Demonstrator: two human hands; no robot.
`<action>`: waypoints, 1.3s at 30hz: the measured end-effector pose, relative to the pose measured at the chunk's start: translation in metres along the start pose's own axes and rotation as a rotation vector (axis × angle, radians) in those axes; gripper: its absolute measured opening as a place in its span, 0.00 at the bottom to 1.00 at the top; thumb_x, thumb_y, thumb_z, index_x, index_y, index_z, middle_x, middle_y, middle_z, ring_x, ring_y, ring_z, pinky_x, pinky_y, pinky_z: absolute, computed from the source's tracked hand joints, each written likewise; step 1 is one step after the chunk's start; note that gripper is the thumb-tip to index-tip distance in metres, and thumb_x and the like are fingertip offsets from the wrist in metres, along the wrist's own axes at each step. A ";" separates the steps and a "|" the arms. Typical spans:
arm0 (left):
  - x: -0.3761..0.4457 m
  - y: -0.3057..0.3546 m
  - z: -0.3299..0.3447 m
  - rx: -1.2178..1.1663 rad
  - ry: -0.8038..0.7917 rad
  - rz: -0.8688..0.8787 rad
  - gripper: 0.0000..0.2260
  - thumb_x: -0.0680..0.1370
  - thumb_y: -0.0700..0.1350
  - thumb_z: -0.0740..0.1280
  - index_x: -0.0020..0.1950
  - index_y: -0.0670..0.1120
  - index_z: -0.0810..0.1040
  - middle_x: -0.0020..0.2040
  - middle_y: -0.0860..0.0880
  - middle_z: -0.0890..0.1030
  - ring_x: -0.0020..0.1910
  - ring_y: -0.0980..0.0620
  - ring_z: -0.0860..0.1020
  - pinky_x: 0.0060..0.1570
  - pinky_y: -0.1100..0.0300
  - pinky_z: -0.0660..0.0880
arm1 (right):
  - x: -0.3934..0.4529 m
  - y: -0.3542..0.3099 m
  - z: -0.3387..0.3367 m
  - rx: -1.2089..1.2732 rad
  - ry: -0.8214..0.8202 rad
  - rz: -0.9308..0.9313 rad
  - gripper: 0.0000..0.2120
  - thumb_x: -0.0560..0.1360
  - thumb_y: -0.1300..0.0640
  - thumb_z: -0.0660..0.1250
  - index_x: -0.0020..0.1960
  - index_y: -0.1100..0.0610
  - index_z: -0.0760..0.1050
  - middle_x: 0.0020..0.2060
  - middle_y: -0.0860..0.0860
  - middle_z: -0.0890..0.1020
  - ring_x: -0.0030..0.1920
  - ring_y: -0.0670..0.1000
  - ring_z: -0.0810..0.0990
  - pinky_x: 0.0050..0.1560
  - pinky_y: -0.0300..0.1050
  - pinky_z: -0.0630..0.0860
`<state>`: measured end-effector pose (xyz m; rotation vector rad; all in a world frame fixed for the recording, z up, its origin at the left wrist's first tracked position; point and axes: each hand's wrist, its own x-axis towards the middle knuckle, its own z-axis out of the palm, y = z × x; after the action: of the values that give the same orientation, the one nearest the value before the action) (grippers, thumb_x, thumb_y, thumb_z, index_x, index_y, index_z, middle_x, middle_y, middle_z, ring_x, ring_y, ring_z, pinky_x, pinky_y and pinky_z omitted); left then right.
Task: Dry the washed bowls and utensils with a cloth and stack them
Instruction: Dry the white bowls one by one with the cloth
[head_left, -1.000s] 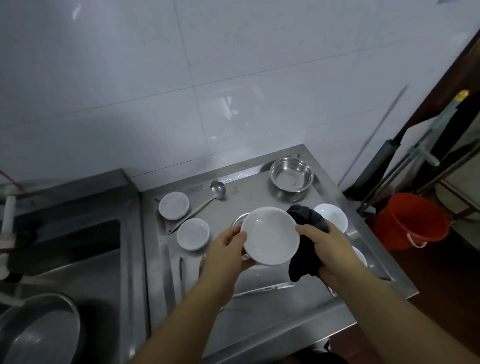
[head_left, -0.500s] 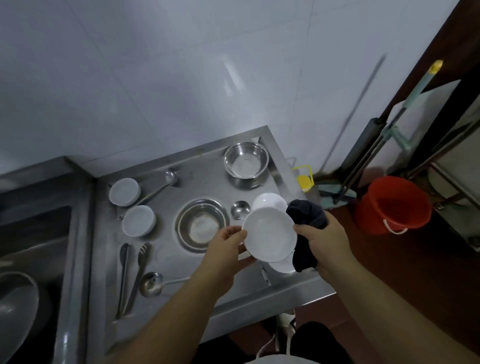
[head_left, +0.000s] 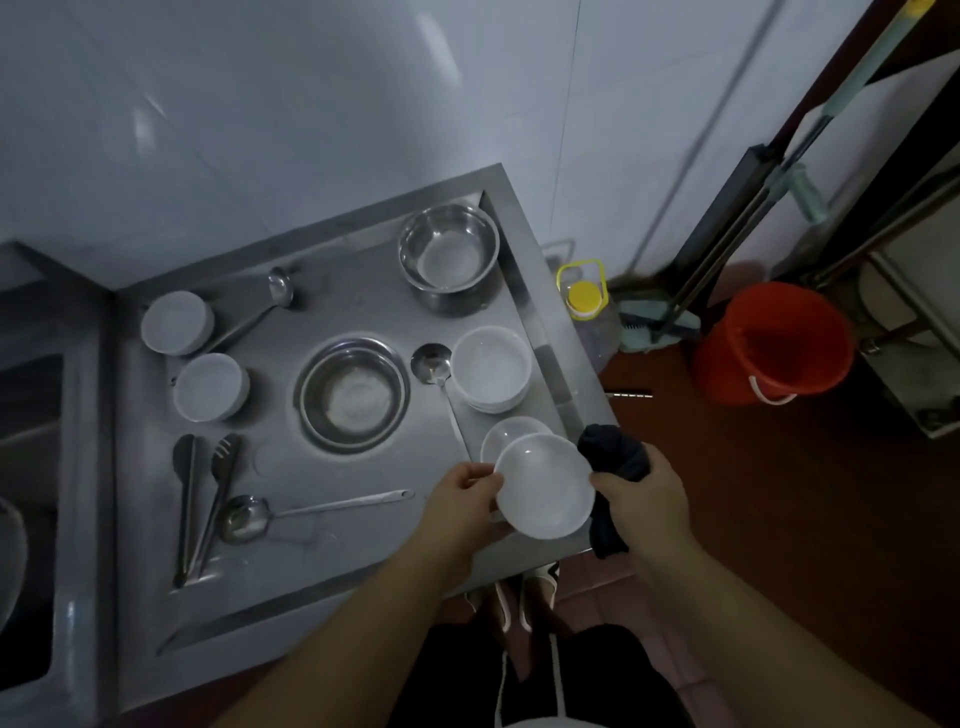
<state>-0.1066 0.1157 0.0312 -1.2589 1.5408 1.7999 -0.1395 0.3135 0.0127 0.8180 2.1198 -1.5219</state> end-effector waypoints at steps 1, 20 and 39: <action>0.007 -0.003 0.002 0.021 0.020 -0.002 0.05 0.83 0.41 0.68 0.58 0.45 0.80 0.59 0.43 0.82 0.58 0.43 0.82 0.56 0.42 0.84 | 0.004 0.003 0.002 -0.014 0.000 -0.001 0.19 0.74 0.61 0.75 0.59 0.45 0.75 0.48 0.47 0.81 0.51 0.57 0.81 0.56 0.62 0.81; 0.087 -0.017 0.005 0.237 0.293 0.096 0.02 0.82 0.45 0.69 0.50 0.50 0.80 0.46 0.49 0.83 0.45 0.46 0.83 0.49 0.41 0.85 | 0.057 0.015 0.056 -0.146 0.032 -0.104 0.10 0.73 0.63 0.72 0.49 0.52 0.75 0.39 0.49 0.79 0.40 0.50 0.78 0.40 0.49 0.73; 0.083 -0.010 -0.001 0.448 0.313 0.147 0.04 0.80 0.47 0.68 0.53 0.50 0.81 0.46 0.50 0.84 0.44 0.47 0.85 0.51 0.45 0.85 | 0.050 -0.006 0.020 -0.271 0.080 -0.278 0.12 0.77 0.57 0.72 0.57 0.47 0.76 0.42 0.42 0.79 0.41 0.40 0.77 0.38 0.38 0.68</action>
<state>-0.1381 0.0995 -0.0448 -1.2648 2.1116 1.2673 -0.1811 0.3043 -0.0212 0.5135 2.5131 -1.3017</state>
